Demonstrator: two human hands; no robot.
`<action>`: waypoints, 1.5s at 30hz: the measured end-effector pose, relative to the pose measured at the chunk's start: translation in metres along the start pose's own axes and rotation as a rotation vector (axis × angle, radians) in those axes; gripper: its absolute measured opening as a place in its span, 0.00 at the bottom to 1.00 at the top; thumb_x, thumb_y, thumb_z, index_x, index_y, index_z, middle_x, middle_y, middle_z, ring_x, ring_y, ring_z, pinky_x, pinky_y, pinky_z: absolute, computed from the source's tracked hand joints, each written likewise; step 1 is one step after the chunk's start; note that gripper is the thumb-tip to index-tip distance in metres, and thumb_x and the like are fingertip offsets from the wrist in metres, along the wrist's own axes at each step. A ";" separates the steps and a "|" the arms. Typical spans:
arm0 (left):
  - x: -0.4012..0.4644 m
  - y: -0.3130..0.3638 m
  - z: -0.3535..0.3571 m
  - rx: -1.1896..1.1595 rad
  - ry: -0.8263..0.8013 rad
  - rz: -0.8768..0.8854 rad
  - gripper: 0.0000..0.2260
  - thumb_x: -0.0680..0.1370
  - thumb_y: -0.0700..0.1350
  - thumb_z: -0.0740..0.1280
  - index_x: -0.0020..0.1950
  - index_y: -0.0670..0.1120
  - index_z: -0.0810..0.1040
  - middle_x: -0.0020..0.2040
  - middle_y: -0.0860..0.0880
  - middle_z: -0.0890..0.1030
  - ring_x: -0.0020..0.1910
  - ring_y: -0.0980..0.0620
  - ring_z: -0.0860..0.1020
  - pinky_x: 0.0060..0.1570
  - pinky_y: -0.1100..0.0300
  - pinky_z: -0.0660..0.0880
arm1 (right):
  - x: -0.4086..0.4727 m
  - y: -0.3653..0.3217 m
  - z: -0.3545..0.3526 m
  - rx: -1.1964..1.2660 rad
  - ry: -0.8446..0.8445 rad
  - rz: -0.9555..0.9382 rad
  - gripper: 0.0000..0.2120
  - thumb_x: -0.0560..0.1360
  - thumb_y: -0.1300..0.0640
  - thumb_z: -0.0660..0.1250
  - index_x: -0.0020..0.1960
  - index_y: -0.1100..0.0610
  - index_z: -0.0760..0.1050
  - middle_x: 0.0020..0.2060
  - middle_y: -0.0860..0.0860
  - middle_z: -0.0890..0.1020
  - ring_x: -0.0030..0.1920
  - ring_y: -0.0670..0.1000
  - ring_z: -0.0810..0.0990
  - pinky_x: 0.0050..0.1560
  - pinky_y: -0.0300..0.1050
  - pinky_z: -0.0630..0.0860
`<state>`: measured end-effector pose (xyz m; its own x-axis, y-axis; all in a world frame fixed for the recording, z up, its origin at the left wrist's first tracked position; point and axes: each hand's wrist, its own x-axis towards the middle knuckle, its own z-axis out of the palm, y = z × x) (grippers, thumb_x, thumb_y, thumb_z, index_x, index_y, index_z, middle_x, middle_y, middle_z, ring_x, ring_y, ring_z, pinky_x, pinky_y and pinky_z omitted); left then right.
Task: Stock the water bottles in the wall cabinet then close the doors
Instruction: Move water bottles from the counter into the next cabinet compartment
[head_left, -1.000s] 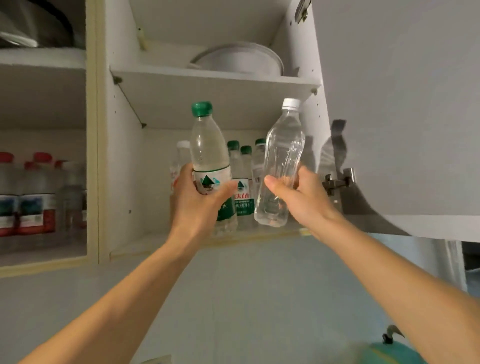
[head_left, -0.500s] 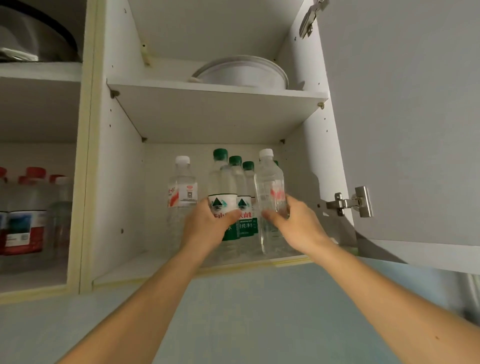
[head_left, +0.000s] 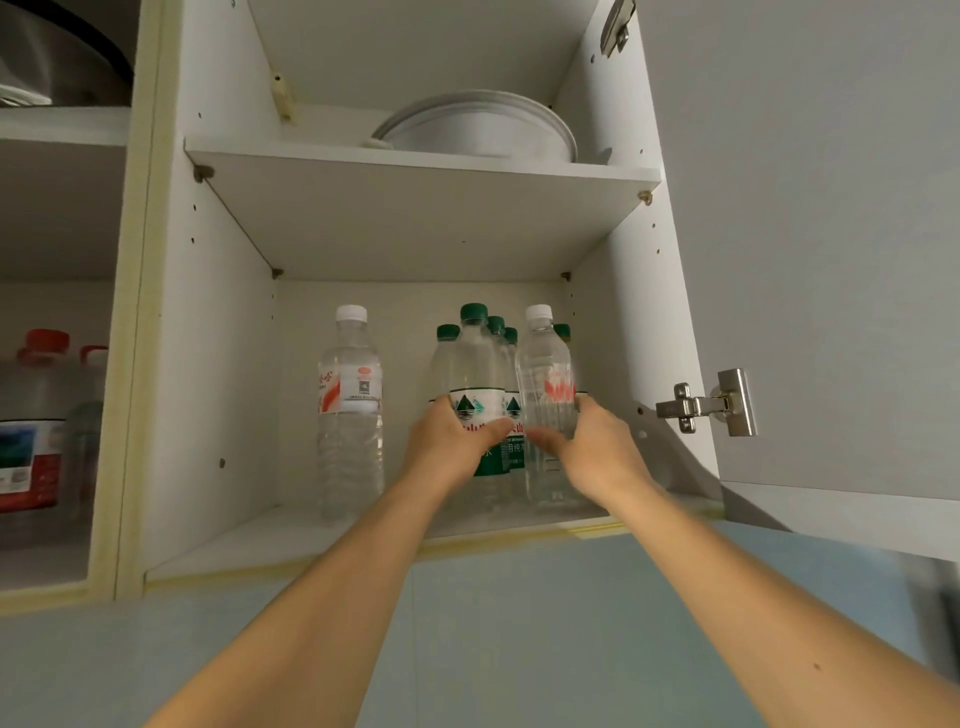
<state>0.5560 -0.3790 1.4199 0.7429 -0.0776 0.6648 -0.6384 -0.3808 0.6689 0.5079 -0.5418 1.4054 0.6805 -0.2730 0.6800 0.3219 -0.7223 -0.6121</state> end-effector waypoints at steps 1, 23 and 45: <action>0.001 0.000 0.002 0.005 -0.003 -0.001 0.24 0.75 0.54 0.75 0.67 0.47 0.73 0.59 0.49 0.81 0.52 0.51 0.79 0.42 0.63 0.75 | 0.001 0.001 0.001 -0.022 0.012 0.011 0.32 0.76 0.40 0.70 0.72 0.58 0.69 0.63 0.56 0.79 0.61 0.59 0.79 0.62 0.58 0.77; -0.057 -0.012 -0.088 0.487 0.500 0.344 0.35 0.71 0.52 0.78 0.73 0.46 0.67 0.67 0.44 0.70 0.64 0.44 0.69 0.57 0.52 0.73 | -0.034 -0.026 0.038 0.063 0.207 -0.444 0.26 0.78 0.51 0.71 0.73 0.53 0.67 0.67 0.50 0.71 0.64 0.52 0.75 0.57 0.39 0.69; -0.022 -0.048 -0.117 0.289 0.067 -0.214 0.25 0.77 0.45 0.74 0.71 0.47 0.71 0.65 0.47 0.79 0.59 0.47 0.78 0.60 0.53 0.75 | -0.001 -0.078 0.061 -0.006 -0.392 -0.088 0.28 0.72 0.55 0.78 0.66 0.59 0.68 0.58 0.55 0.80 0.56 0.56 0.81 0.54 0.55 0.83</action>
<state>0.5472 -0.2516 1.4119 0.8323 0.0890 0.5471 -0.3800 -0.6270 0.6801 0.5229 -0.4465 1.4278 0.8507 0.0524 0.5230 0.3869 -0.7359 -0.5557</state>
